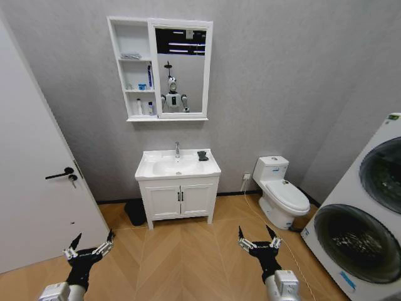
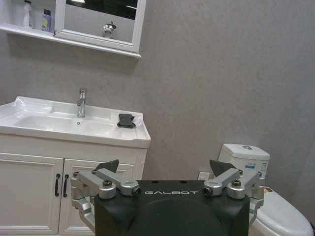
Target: Move facial cleanser and shampoo from washbasin to cabinet, then wipe washbasin with towel.
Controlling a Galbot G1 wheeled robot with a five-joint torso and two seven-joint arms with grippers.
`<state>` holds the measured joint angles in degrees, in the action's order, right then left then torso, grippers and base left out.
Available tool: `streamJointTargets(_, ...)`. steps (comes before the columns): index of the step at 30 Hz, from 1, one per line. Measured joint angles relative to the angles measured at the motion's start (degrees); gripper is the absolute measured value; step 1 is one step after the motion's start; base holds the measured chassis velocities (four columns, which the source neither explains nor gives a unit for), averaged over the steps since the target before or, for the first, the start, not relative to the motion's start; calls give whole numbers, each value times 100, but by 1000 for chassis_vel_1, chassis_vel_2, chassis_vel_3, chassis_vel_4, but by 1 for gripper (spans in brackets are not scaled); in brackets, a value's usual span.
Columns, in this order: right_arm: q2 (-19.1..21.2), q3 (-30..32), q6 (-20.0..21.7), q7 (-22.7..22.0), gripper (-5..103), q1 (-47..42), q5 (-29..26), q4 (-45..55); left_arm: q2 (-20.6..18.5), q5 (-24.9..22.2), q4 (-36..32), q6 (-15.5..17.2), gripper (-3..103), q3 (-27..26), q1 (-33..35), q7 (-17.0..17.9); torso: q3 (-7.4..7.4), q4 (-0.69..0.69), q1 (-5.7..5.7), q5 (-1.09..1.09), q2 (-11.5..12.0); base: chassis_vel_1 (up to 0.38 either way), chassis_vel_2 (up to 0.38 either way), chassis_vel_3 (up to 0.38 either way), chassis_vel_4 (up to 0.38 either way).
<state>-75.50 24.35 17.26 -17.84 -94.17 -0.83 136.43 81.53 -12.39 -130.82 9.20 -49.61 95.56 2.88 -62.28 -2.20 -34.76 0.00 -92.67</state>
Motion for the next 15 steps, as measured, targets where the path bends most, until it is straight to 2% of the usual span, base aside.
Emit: streamJointTargets(15, 0, 0, 5, -6, 100, -1, 0, 2, 0, 0, 0, 0, 100, 0, 0, 0, 0, 0, -1, 0, 0, 3, 3, 3, 7)
